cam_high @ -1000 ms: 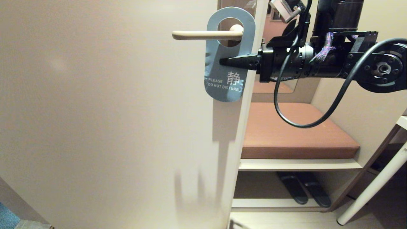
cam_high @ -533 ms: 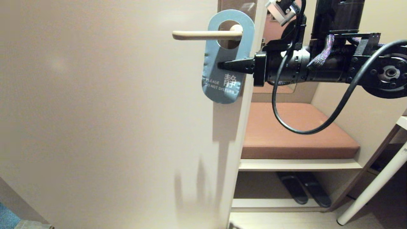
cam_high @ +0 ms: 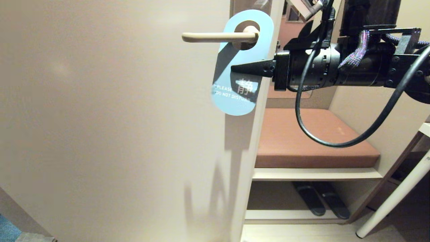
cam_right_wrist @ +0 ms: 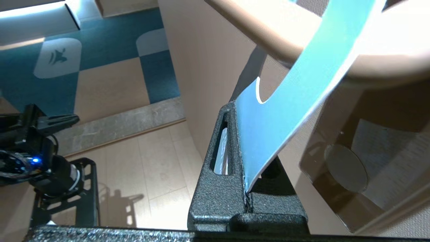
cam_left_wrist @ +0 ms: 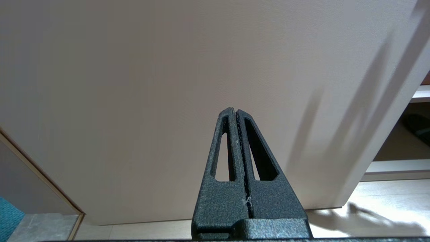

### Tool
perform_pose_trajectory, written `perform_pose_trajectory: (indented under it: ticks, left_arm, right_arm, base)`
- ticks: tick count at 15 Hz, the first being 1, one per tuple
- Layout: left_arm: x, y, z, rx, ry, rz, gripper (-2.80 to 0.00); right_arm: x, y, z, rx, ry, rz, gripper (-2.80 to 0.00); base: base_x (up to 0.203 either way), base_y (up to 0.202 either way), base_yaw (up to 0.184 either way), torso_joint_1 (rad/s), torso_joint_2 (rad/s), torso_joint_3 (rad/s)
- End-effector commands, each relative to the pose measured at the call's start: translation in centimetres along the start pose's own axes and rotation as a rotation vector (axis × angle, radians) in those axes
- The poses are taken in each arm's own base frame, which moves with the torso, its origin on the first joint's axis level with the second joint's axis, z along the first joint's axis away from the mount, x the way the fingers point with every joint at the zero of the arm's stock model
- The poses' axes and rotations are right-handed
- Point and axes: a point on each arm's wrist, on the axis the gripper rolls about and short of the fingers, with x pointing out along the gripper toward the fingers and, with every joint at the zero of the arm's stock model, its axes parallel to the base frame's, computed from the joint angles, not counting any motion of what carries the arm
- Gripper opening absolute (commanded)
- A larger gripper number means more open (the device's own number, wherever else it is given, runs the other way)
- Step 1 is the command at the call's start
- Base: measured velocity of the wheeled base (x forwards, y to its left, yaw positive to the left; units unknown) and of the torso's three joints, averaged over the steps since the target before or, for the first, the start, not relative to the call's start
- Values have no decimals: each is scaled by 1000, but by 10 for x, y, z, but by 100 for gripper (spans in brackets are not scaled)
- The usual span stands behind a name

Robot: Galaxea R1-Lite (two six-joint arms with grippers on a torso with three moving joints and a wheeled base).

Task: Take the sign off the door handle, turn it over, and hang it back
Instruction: Take down the sign

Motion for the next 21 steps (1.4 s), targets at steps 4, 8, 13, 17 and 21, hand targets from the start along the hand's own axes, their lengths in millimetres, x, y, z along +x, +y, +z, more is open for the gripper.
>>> perform_pose_trajectory:
  ticks: [4, 8, 13, 17, 21]
  left_arm:
    - [0, 0, 0, 0, 1, 1, -280]
    - [0, 0, 0, 0, 1, 1, -280]
    - [0, 0, 0, 0, 1, 1, -280]
    - [0, 0, 0, 0, 1, 1, -280]
    - [0, 0, 0, 0, 1, 1, -280]
  right_arm:
    - [3, 15, 6, 25, -16, 24, -280]
    - [24, 25, -1, 25, -3, -40, -280]
    - [41, 22, 6, -15, -79, -117, -280]
    - [49, 26, 5, -25, -96, -136, -280]
    - [54, 29, 4, -29, -101, -122, -280]
  base:
    - [0, 0, 0, 0, 0, 0]
    - [0, 0, 0, 0, 0, 0]
    - [0, 0, 0, 0, 0, 0]
    - [0, 0, 0, 0, 0, 0]
    - [0, 0, 0, 0, 0, 0]
